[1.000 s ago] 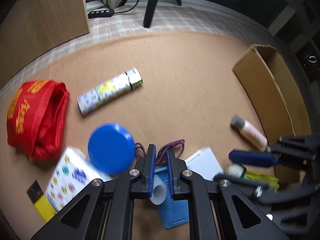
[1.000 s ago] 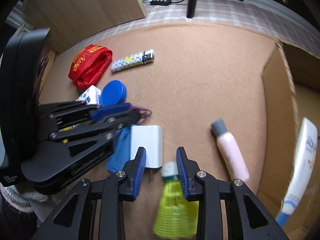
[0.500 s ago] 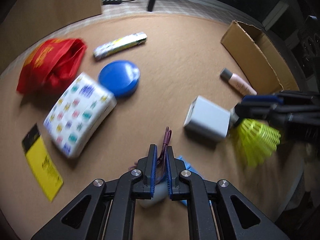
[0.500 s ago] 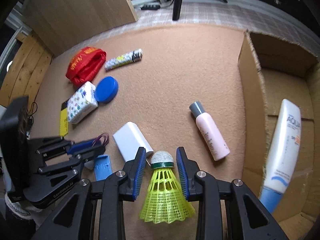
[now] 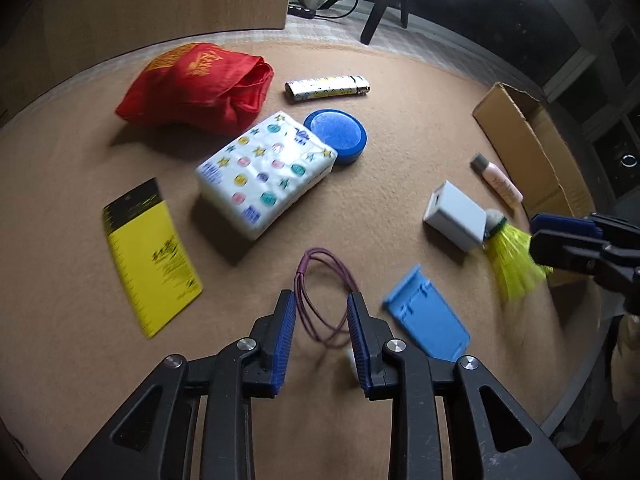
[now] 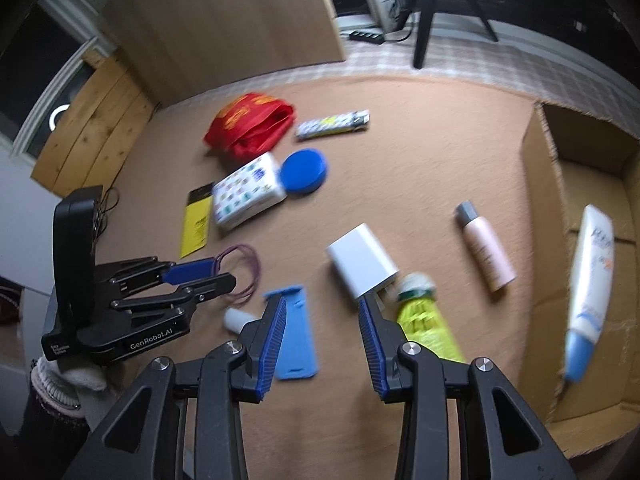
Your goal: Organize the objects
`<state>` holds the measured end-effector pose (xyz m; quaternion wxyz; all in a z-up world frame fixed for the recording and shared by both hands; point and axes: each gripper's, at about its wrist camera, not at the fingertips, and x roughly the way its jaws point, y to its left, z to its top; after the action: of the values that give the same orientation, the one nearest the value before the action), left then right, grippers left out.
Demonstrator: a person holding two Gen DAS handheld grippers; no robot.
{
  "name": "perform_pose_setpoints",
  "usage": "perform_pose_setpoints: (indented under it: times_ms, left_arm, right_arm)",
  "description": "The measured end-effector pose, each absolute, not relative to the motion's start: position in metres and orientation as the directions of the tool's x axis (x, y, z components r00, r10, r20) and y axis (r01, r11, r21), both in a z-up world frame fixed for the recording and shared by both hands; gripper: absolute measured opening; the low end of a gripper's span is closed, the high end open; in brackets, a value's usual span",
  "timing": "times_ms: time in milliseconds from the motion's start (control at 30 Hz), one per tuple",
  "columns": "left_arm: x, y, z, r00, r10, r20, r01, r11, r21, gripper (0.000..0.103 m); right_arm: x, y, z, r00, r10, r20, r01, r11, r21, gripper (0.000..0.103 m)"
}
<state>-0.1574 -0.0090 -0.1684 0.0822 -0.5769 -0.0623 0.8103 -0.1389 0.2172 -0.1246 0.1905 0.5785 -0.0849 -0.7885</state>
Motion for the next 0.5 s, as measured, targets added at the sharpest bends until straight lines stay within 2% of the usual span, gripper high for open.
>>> perform_pose_setpoints:
  times_ms: [133, 267, 500]
  left_arm:
    - [-0.138, -0.019, -0.167, -0.316, 0.208, -0.926, -0.055, -0.978, -0.201, 0.028]
    - [-0.149, -0.026, -0.173, -0.318, 0.204, -0.926, -0.033, -0.978, -0.204, 0.028]
    - [-0.167, -0.019, -0.181, -0.3, 0.18, -0.937, -0.087, -0.983, -0.161, 0.028]
  right_arm:
    - [-0.123, 0.197, -0.133, -0.221, -0.439, -0.871, 0.243, -0.89, 0.386, 0.034]
    - [-0.115, 0.168, -0.146, -0.182, -0.44, -0.879, 0.291, -0.878, 0.379, 0.034]
    - [-0.11, 0.136, -0.161, -0.151, -0.434, -0.888, 0.331, -0.869, 0.368, 0.035]
